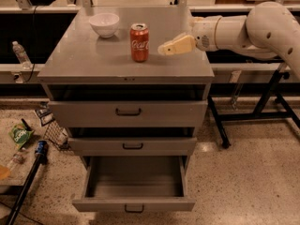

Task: Place coke can into bottom drawer

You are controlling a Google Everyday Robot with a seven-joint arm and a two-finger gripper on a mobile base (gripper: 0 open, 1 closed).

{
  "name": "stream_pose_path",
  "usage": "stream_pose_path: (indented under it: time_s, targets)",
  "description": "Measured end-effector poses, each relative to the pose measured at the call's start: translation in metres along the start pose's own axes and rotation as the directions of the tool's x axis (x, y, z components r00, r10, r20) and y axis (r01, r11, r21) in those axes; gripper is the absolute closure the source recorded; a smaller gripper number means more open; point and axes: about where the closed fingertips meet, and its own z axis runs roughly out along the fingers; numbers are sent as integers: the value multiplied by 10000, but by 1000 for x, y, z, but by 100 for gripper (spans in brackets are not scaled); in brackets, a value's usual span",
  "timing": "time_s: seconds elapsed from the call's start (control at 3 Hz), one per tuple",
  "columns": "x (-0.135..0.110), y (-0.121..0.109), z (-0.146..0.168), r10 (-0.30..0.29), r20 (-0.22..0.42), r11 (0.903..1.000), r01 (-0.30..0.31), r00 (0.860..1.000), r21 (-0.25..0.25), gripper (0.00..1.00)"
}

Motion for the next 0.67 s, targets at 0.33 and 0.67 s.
stream_pose_path:
  time_s: [0.33,0.67]
  targets:
    - [12,-6,15,51,-358,10000,-51,9993,23,0]
    - [24,-18,41,106,-709,9999,-110,9974,-61,0]
